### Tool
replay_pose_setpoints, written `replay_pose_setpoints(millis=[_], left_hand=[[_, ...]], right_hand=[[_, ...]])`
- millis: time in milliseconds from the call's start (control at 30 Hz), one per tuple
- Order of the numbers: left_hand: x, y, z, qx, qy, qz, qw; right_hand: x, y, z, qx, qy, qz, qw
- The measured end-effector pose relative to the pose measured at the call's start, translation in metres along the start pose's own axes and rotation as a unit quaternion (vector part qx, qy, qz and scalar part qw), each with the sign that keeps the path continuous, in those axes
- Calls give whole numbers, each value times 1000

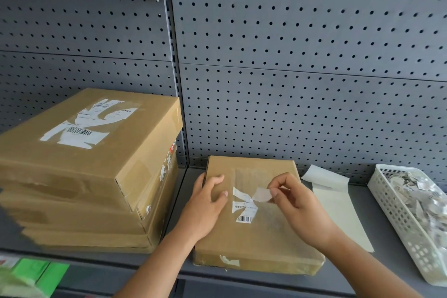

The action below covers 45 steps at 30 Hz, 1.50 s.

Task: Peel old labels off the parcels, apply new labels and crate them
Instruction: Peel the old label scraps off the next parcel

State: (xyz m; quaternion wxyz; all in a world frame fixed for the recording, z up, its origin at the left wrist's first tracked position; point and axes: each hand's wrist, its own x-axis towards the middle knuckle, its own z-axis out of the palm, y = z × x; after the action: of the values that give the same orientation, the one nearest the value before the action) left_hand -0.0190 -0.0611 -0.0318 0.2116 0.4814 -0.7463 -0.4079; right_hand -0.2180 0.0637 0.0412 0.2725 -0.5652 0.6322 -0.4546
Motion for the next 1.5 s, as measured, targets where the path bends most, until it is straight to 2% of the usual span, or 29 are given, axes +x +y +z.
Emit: replay_pose_setpoints(millis=[233,500,600,667,900,1000,1100,1167,1333,1500], left_hand=[[-1,1,0,-1,0,-2,1000],[-1,2,0,3,-3,-4,1000],[-2,2,0,3,-4,-4,1000],[-2,3,0,2,-5,-4,1000],[-3,5,-1,9,-4,-4,1000],[-3,5,-1,5,-5,-6,1000],[-3,4,-1,1,-6,-7,1000],[-3,4,-1,0,-6,-10,1000],[-2,6,-1,1,-4,-11,1000],[-3,6,-1,1,-6,-12,1000]], right_hand=[[1,-11,-6,76,22,48,996],[6,-10,-11,152,56,66,985],[6,-11,-9,269,44,95,957],[6,-11,-8,309,36,113,943],[12,-10,-11,301,66,104,946],[20,-5,-11,234,64,120,963],[30,2,-1,72,18,122,990],[36,7,10,-43,-30,96,994],[56,14,38,-238,-98,41,965],[65,16,48,-322,-109,16,940]])
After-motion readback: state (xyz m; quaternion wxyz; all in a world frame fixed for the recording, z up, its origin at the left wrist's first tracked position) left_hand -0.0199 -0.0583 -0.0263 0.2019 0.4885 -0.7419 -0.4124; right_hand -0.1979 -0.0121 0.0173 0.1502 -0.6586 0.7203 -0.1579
